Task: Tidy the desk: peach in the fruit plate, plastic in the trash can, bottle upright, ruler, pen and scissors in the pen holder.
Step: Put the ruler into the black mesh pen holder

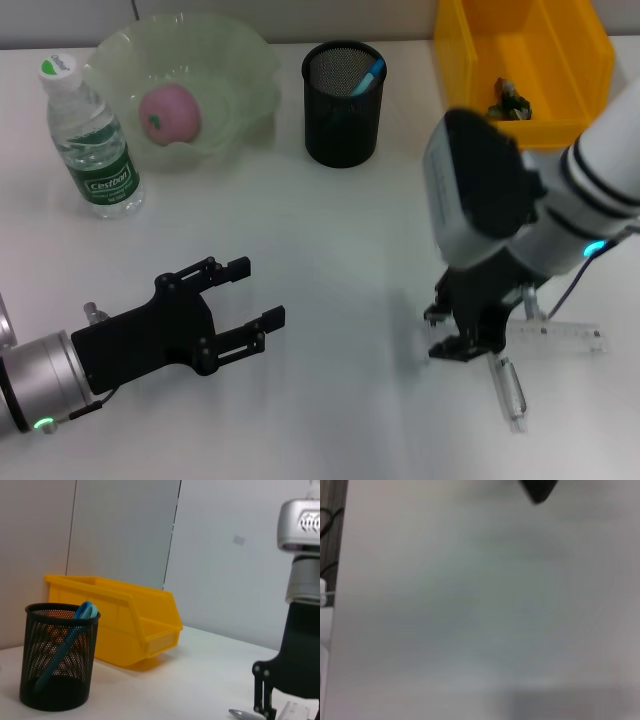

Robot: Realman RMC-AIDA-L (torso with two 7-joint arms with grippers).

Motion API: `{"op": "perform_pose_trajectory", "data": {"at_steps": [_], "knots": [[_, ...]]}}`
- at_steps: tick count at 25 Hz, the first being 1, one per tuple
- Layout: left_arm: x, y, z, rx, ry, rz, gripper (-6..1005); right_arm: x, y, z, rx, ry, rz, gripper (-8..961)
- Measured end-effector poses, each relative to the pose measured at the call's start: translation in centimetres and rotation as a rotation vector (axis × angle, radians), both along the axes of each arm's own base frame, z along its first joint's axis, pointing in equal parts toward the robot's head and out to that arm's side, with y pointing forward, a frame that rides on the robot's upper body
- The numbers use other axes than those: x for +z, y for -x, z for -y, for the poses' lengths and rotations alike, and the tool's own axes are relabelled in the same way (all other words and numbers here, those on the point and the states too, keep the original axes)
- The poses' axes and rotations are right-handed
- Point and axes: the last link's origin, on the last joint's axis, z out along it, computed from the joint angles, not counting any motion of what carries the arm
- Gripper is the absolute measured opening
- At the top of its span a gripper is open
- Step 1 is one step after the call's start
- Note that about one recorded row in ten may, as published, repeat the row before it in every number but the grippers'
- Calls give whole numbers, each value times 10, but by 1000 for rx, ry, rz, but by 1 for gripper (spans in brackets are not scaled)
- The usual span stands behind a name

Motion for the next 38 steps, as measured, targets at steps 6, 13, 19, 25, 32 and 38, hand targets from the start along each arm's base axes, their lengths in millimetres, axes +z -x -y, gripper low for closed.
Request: {"op": "perform_pose_trajectory", "data": {"at_steps": [6,13,19,25,32,38], "knots": [[1,0,-1,3,2,5,754,70,46,-22,-92,-132,-269,387],[1,-1,-1,0,4,8,754,120,64,-48,-170,-337,-701,386],[2,-6,0,-18,10,33,753,112,43,-71,-261,-445,-979,386],[3,-7,0,-20,3,46,754,87,22,-82,-313,-509,-1219,389],[4,-8,0,-25,4,48,754,69,11,-99,-415,-675,-1429,393],[6,-7,0,-40,1,36,753,59,15,-111,-455,-740,-1438,396]]}}
